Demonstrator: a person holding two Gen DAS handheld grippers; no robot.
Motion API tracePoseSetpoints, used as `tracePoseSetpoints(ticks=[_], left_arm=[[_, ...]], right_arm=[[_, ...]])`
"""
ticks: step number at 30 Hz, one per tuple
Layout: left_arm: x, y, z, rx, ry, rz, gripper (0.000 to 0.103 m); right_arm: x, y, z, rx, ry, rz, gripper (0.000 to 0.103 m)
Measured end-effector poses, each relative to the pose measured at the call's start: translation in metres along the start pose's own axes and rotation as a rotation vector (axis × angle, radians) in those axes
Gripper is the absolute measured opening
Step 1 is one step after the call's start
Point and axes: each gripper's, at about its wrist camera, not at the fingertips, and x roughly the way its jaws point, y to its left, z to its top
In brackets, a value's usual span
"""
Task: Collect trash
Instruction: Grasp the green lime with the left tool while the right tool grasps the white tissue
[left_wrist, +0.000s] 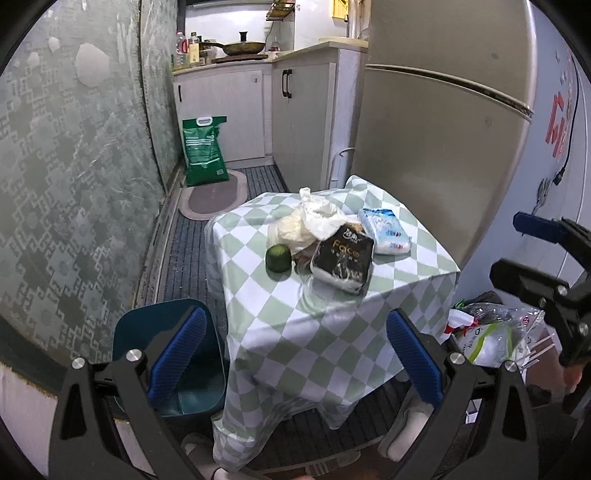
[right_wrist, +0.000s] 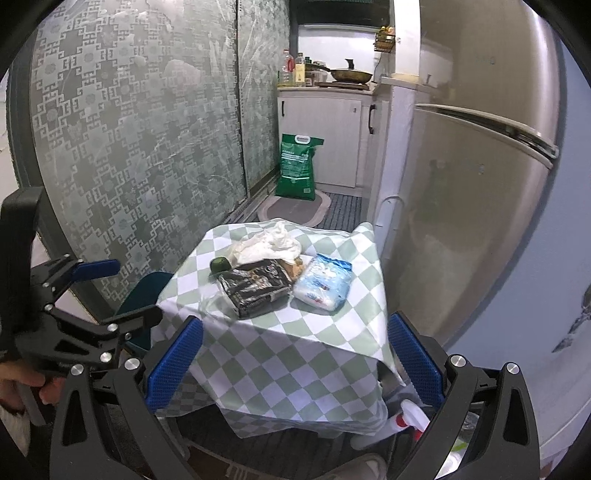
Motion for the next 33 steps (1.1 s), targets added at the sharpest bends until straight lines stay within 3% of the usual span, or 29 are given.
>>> tracePoseSetpoints(ticks=[4, 12, 14, 16, 19, 23, 33], left_arm=[[0.012, 0.008, 0.013, 0.02, 0.018, -0.074, 0.079], [0.048, 0.017, 0.038, 0.115, 0.08, -0.16, 0.042], [0.061, 0.022, 0.044, 0.152, 0.101, -0.164, 0.04], [0.073, 0.027, 0.048, 0.176, 0.126, -0.184, 0.031], [0.092, 0.033, 0.049, 0.225, 0.165, -0.214, 0.025], [0.111, 0.037, 0.049, 0.277, 0.192, -0.244, 0.025], [0.125, 0.04, 0.054, 0.322, 0.208, -0.309, 0.026]], right_arm=[[0.004, -0.001, 0.012, -0.005, -0.003, 0.03, 0.096], [0.039, -0.006, 0.051, -0.021, 0.055, 0.115, 0.067], [0.052, -0.005, 0.06, -0.043, 0.075, 0.126, 0.063], [0.067, -0.004, 0.069, -0.06, 0.098, 0.137, 0.057], [0.093, -0.006, 0.079, -0.078, 0.143, 0.156, 0.05], [0.124, -0.007, 0.084, -0.084, 0.209, 0.188, 0.044], [0.156, -0.016, 0.083, -0.056, 0.271, 0.211, 0.04]])
